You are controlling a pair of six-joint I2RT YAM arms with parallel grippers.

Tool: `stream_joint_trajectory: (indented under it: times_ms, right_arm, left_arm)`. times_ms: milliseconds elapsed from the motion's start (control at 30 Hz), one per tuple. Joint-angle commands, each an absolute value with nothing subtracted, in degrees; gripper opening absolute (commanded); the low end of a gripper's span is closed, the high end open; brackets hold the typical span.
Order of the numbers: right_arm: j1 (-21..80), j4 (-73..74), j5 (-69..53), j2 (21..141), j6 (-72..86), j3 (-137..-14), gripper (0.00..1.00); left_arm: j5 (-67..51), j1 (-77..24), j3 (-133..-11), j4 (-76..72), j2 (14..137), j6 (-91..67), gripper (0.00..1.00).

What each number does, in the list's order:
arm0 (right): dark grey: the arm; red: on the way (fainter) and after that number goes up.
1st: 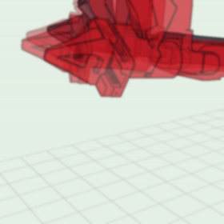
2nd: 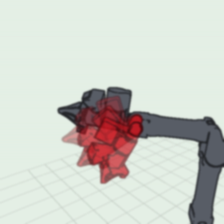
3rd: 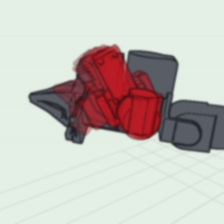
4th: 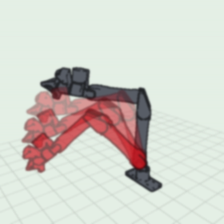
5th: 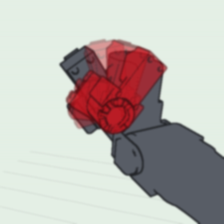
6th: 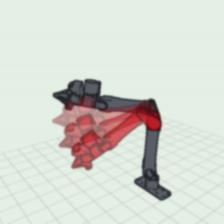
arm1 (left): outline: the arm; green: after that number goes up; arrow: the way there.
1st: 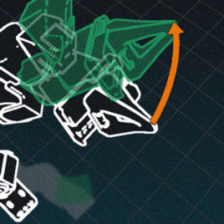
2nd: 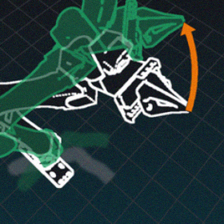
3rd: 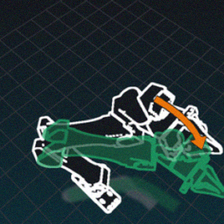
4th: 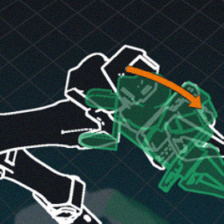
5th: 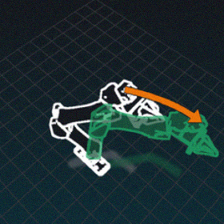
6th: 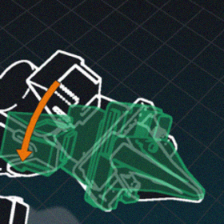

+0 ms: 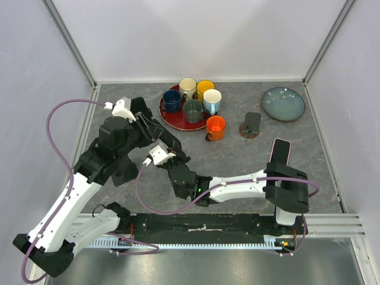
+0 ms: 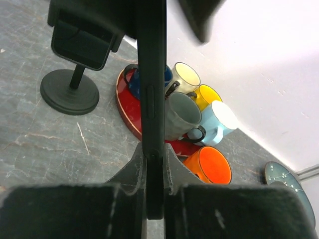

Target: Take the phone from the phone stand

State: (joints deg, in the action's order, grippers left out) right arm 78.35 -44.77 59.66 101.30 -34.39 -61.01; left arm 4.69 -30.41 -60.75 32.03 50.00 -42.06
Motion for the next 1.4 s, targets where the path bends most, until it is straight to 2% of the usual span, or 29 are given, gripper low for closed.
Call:
stream_joint_trajectory:
  times_ms: [0,100,200,433,567,767,1167,1267,1367]
  right_arm:
    - [79.1,-37.2,56.79,97.66,-27.08,-63.28,0.0]
    - [78.84,-29.38,54.76,95.02,-21.81,-63.37,0.0]
    - [77.96,-20.68,51.51,92.21,-15.06,-63.72,0.0]
    - [72.34,-1.18,42.47,82.81,2.24,-59.6,0.0]
    - [63.23,7.28,29.93,74.64,12.46,-55.82,0.0]
    - [47.59,15.46,17.24,63.29,21.25,-49.75,0.0]
    - [11.29,12.66,-24.56,53.88,32.51,-32.27,0.0]
    - [4.6,9.59,-31.7,54.22,35.24,-27.87,0.0]
    - [2.91,6.08,-33.92,56.24,38.57,-24.71,0.0]
  left_arm:
    - [9.57,-30.67,-62.05,25.49,46.32,-36.4,0.68]
    - [15.63,-30.67,-63.37,26.1,43.43,-31.48,0.92]
    - [20.56,-30.67,-64.07,25.32,40.36,-25.15,0.98]
    - [23.47,-30.59,-62.33,24.61,38.32,-15.3,0.99]
    - [23.55,-30.59,-58.54,24.0,38.93,-14.24,0.99]
    - [25.22,-30.5,-53.79,22.24,37.8,-12.57,0.99]
    - [28.92,-30.41,-50.54,20.57,36.12,-9.58,0.98]
    - [28.83,-30.32,-50.45,20.39,36.12,-9.49,0.98]
    - [28.74,-30.15,-50.36,20.48,36.12,-9.32,0.98]
